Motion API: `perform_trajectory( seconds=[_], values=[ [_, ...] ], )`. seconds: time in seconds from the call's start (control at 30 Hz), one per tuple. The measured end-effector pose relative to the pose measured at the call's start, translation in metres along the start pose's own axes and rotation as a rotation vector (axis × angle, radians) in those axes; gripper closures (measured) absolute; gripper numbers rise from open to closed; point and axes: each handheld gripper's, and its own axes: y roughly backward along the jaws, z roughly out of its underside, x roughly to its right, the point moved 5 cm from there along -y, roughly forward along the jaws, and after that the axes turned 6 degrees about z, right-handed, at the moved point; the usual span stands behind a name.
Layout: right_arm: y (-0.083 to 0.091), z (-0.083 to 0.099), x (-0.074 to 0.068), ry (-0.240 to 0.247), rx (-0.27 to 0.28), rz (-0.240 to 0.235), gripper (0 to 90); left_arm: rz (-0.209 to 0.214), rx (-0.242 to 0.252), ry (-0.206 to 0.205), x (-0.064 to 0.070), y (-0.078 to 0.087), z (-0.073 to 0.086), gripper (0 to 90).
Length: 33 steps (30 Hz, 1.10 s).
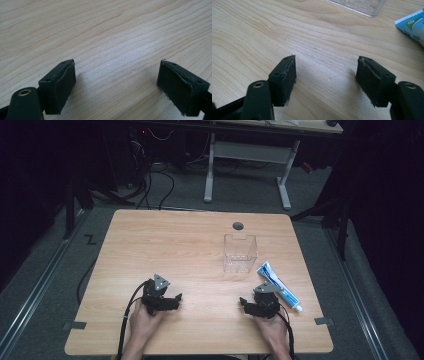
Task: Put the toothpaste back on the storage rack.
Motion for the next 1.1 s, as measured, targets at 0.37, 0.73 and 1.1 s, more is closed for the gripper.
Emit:
perform_trajectory(
  seconds=[0.37,0.73,1.1],
  values=[
    [0.010,-0.006,0.004,0.016,0.021,0.002,40.2,0.000,0.000,0.001,0.000,0.000,0.000,15.5],
    [0.020,-0.009,0.010,0.026,0.033,0.025,41.2,0.001,0.001,0.001,0.000,0.000,0.000,15.5],
    [0.029,-0.005,0.026,-0.022,0.050,0.031,43.5,0.002,0.001,0.001,0.000,0.000,0.000,15.4]
  ],
)
